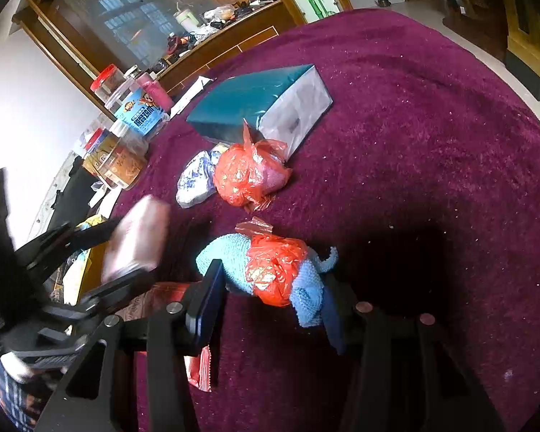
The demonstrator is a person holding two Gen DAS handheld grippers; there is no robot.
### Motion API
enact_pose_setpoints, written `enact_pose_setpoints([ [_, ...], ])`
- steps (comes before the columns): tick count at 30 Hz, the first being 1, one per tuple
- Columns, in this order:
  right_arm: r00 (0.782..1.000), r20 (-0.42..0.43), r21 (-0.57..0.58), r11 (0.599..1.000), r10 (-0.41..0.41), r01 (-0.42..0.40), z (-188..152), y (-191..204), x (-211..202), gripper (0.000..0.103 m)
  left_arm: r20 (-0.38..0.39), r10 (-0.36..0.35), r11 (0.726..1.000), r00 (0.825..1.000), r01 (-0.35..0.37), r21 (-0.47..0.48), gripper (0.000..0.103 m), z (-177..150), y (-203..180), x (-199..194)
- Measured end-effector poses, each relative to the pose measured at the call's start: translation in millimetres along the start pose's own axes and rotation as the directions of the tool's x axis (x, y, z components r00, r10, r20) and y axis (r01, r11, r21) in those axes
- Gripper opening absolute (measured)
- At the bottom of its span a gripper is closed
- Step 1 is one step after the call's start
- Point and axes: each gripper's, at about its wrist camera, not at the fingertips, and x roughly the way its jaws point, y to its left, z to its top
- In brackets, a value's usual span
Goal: Organize soft objects
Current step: 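Grasp the pink tissue pack with left tool while right tool holds the blue toy, then lower the pink pack into the tray with left tool while right tool drops the blue toy there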
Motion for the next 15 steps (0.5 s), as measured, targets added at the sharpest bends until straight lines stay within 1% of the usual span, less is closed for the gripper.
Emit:
enact_pose_setpoints([
  [4,1.000,0.024,-0.006,1.000,-0.008,0.008,0,0,-5,0.045,0.053,-0.012,0.999,0.998,0.015,-0.053,0.076,-14,-2,-35],
  [7,0.998,0.068,0.033,0.999,-0.002,0.000,2,-9,-14,0.045,0.106,-0.033,0.992,0.994,0.046,-0.121,0.076,-34,-3,-68],
  [9,0.997,0.076,0.066,0.998,-0.002,-0.003,4,-16,-15,0.045,0.138,-0.042,0.984,0.990,0.065,-0.167,0.076,-52,-4,-89],
  [11,0.997,0.071,0.088,0.996,-0.008,0.002,4,-22,-13,0.045,0.170,-0.043,0.970,0.985,0.082,-0.228,0.076,-78,1,-112],
  [13,0.997,0.072,0.094,0.995,-0.022,0.015,4,-23,-12,0.045,0.189,-0.026,0.954,0.982,0.081,-0.289,0.077,-102,11,-129],
  [14,0.997,0.077,0.093,0.995,-0.031,0.024,5,-23,-12,0.045,0.198,-0.011,0.942,0.980,0.076,-0.326,0.077,-116,19,-138],
  [15,0.996,0.083,0.090,0.995,-0.039,0.031,5,-23,-13,0.045,0.202,0.018,0.922,0.979,0.062,-0.383,0.077,-136,32,-150],
])
